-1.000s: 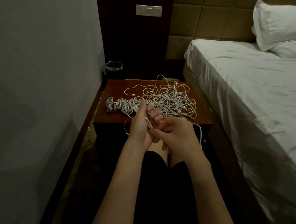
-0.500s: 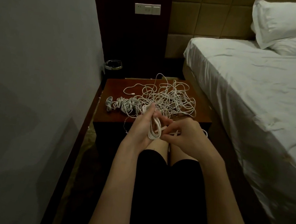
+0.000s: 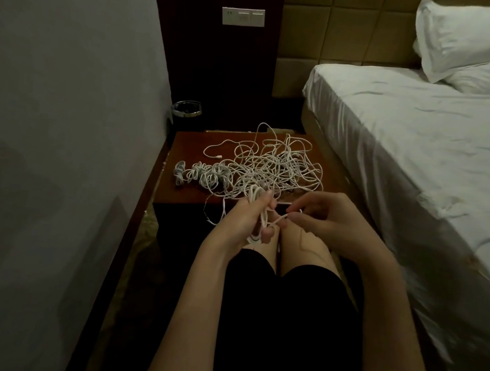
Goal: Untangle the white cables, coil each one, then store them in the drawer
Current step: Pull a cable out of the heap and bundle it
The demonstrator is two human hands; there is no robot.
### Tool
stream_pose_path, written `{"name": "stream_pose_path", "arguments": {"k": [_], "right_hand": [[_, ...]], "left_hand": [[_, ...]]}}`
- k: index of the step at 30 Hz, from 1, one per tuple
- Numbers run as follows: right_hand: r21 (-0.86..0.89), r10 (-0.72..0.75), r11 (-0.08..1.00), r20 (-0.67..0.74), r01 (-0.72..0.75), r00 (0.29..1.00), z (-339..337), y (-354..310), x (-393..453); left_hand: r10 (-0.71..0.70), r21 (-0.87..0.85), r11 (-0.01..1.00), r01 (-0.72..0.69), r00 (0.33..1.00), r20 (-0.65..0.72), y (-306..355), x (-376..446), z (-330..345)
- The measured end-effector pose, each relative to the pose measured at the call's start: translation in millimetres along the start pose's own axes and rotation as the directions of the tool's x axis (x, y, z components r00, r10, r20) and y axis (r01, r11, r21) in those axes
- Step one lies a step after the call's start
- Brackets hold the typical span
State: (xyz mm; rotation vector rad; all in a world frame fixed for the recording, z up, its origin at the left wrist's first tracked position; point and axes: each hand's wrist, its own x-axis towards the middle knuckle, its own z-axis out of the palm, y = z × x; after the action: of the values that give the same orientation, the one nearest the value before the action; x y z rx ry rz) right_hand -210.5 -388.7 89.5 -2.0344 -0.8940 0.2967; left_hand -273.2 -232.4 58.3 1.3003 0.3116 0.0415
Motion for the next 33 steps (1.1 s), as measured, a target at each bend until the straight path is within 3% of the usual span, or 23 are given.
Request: {"name": "stream_pose_path", "arguments": {"k": [3,7,14,18,20,23,28,33], "right_hand": [[-0.082,-0.041,0.996,-0.119,0.031,0.992,9.0,2.9,3.8],[-0.094,0.007,0.995,-0.152,-0.021,0.988,17.4,7.7,6.4],[0.133,0.088,0.988,-0.12,-0.072,0.989,1.6,2.7,3.5],[0.154,0.044,0.988,-0.183,-0.015,0.982,16.4,-4.9,7.5],[0.142,0.016,0.99,-0.16,0.007,0.987,26.5,-10.0,9.9],[0.025,-0.042,0.999,-0.171,0.047,0.984,43.8,-12.5,13.5],[0.082,-0.009,0.997,-0.035,0.012,0.999,44.4,-18.2,12.3],[-0.047,-0.045,0.998,0.021,0.046,0.999,34.7,-16.4,10.4]], "left_hand": [[-0.081,0.109,0.992,0.069,0.99,0.114,0.7,-4.5,6.8],[-0.189,0.067,0.981,0.18,0.967,0.171,0.4,-6.2,7.3],[-0.028,-0.133,0.991,0.028,1.0,0.005,-0.4,3.2,-1.0],[0.029,-0.099,0.995,-0.031,0.999,-0.021,-4.9,6.7,6.5],[0.035,-0.053,0.998,-0.036,0.999,-0.012,-5.9,6.4,9.9],[0.024,-0.119,0.993,-0.026,0.999,-0.023,-7.0,5.5,13.3],[0.053,-0.174,0.979,-0.106,0.957,-0.285,-12.3,12.3,-2.9],[0.027,-0.346,0.925,-0.159,0.934,-0.357,-8.5,11.4,1.5]]}}
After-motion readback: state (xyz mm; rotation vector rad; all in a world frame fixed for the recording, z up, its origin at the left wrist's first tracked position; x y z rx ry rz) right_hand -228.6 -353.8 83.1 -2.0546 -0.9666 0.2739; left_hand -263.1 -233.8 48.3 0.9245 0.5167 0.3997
